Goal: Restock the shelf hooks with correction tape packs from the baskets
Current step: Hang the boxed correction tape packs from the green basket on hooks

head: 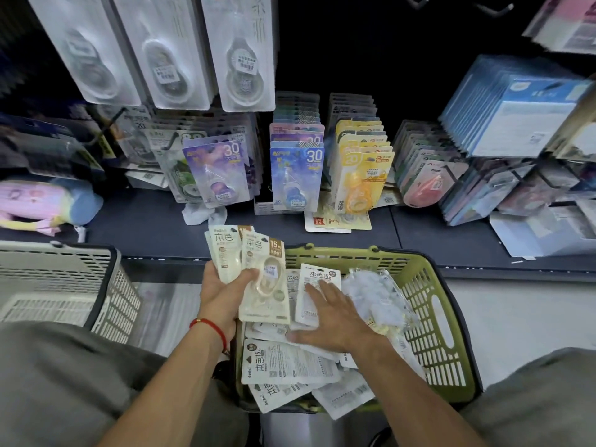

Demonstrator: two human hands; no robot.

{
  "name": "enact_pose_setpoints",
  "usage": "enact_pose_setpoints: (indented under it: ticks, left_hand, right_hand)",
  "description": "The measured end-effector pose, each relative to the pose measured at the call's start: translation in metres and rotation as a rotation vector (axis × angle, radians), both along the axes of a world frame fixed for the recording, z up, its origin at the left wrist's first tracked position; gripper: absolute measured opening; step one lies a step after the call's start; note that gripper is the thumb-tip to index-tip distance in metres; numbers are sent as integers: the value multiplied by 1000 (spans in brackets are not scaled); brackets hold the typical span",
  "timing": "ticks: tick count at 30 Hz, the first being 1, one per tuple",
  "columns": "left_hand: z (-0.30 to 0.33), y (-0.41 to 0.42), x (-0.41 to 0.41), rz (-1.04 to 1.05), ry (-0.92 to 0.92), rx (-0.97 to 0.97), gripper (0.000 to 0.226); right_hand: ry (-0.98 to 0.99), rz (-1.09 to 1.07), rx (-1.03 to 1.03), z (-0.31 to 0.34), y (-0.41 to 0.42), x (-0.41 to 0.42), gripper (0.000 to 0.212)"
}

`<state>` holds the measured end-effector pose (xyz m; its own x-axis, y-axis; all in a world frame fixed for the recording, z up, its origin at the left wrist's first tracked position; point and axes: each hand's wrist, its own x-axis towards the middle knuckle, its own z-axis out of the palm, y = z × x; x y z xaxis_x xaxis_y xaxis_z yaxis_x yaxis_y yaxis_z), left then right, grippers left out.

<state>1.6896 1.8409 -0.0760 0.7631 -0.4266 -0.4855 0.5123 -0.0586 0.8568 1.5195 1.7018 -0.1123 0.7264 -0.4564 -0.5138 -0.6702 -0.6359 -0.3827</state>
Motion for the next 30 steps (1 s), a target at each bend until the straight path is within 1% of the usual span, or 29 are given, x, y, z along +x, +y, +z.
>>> enact_pose_setpoints:
  ticks: [1,3,6,7,8,10,11,12,13,14,15,16,17,20,22,25,28,30]
  left_hand:
    - [1,1,1,22,23,-20,47]
    - [5,3,1,39,45,-42,47]
    - [9,1,1,43,27,-43,45]
    - [9,0,1,48,29,-52,44]
    - [9,-1,0,51,31,-60,42]
    - [9,-5,-3,45,22,-55,39]
    - [10,-8,-7,36,17,-52,37]
    - [11,-11,-12,22,14,-56,35]
    - [12,-14,-19,3,13,-64,32]
    - [13,-18,-26,-17,15,-74,30]
    - [16,-23,-33,-35,19,-91,29]
    - [20,-28,-39,-50,22,-118,28]
    - [26,-34,-44,-62,20,-154,28]
    - [50,-48,-47,-66,-25,-243,24]
    - [68,-53,-42,-87,-84,-282,24]
    - [94,-61,-30,-122,-194,-298,25]
    - [121,-70,-16,-172,-261,-292,24]
    - [139,-76,-5,-221,-315,-296,22]
  right_hand:
    - [-3,23,-38,-1,0,-2,115]
    - [-72,20,-56,0,-2,-7,98]
    - [-264,-90,53,12,-10,-18,63]
    - [-358,-176,48,19,-14,-22,52]
    - [-462,-288,-5,27,-18,-25,43]
    - [-675,-598,-122,43,-27,-29,36]
    - [-789,-792,-109,51,-31,-30,34]
    - [-917,-990,2,61,-33,-30,29]
    - [-1032,-1152,199,69,-35,-30,21]
    - [-1105,-1241,416,78,-34,-31,12]
    - [-1146,-1257,585,85,-32,-30,9]
    - [-1139,-1219,668,89,-29,-30,15]
    - [-1107,-1162,679,91,-25,-30,21]
    - [-1024,-978,570,100,-20,-30,36]
    - [-990,-895,540,110,-26,-31,43]
    - [-1007,-835,559,132,-42,-29,44]
    - [-1055,-820,620,155,-59,-15,41]
    - [-1091,-795,616,170,-64,-3,42]
